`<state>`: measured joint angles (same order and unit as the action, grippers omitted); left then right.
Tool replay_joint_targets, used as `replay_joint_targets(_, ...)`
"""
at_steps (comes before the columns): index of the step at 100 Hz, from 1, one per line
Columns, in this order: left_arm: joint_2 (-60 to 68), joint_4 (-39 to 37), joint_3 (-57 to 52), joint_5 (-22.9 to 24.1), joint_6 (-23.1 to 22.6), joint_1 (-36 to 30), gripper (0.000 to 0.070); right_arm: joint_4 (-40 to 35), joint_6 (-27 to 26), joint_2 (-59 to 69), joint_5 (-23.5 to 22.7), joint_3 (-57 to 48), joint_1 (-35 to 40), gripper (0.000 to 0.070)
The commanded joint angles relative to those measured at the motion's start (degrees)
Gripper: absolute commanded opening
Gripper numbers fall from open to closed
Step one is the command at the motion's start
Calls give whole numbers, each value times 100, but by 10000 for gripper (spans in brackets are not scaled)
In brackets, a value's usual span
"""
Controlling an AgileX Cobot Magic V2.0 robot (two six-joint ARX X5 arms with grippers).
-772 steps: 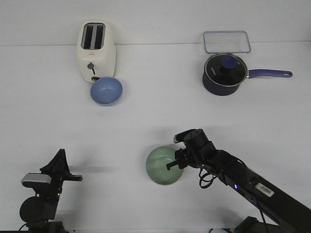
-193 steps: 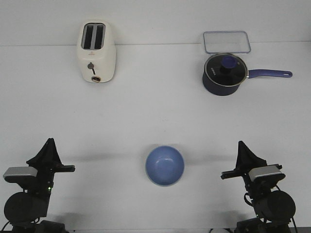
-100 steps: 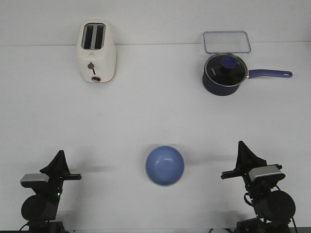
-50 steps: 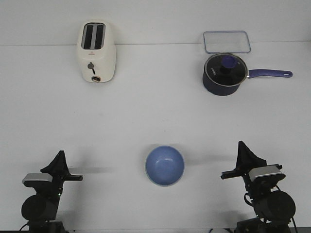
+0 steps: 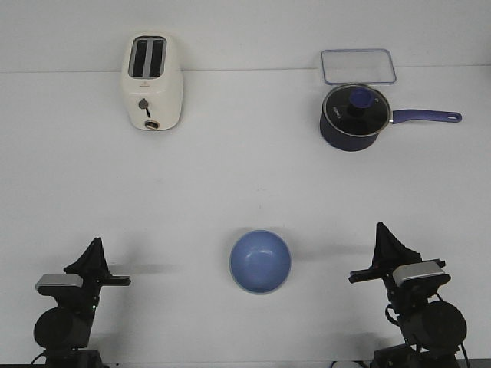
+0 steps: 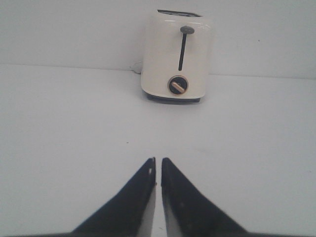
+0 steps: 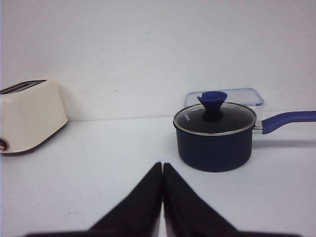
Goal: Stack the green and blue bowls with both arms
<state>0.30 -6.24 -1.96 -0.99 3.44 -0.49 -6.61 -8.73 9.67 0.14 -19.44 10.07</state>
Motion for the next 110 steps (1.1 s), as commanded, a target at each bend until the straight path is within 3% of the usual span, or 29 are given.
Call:
replay_joint_targets(1,-11,-74,116,-13,-109,11,15,59,74,7,9,0,4,0)
replay_joint_targets(13,-11,-74,116,-11,-109,11,15,55,225,-2,31,0,0,0)
replay_joint_targets(31,-11,-74,116,-11,-109,11,15,61,1659,-380,146,273,-203,0)
replay_joint_targets(46,-11,-74,116,-11,-109,11,15,61,2251,-809,146,824,-540,0)
replay_joint_targets(74,-11,-72,116,-11,-109,11,15,782,2524,-960,151,1856,-745,0)
replay_joint_targets(110,-11,-74,116,-11,-109,11,15,660,2503,-960,140,1871,-741,0)
